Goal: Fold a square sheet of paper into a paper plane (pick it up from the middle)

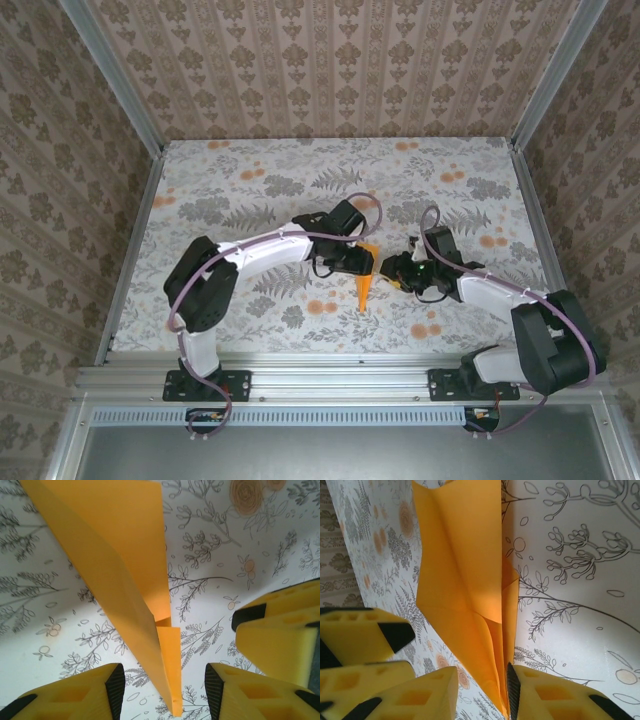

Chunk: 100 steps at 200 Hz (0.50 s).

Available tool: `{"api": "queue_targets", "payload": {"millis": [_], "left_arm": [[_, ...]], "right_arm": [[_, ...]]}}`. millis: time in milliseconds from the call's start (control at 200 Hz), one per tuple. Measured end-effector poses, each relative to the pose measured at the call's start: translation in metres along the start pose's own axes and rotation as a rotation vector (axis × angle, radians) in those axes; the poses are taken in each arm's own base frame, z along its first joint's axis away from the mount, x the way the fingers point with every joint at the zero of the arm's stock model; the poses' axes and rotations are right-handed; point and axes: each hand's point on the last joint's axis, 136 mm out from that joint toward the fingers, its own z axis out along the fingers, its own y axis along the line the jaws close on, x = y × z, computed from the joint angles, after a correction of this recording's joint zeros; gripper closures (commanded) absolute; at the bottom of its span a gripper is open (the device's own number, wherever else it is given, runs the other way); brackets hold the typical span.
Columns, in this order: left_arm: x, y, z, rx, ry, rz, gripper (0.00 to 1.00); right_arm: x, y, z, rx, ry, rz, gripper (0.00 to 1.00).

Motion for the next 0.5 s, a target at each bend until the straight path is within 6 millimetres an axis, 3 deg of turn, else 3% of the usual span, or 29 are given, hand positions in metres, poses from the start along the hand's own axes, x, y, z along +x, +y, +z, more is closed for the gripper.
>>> {"api": "queue_targets", "payload": {"millis": [285, 500], "left_arm": [[0.009, 0.016, 0.025, -0.063, 0.040, -0.029, 0.58], [0.011, 0.022, 0.031, -0.072, 0.041, -0.042, 0.79]], "right_arm": [[0.000, 0.004, -0.004, -0.017, 0.000, -0.009, 0.63], [0.004, 0.007, -0.004, -0.035, 0.024, -0.010, 0.63]]}}
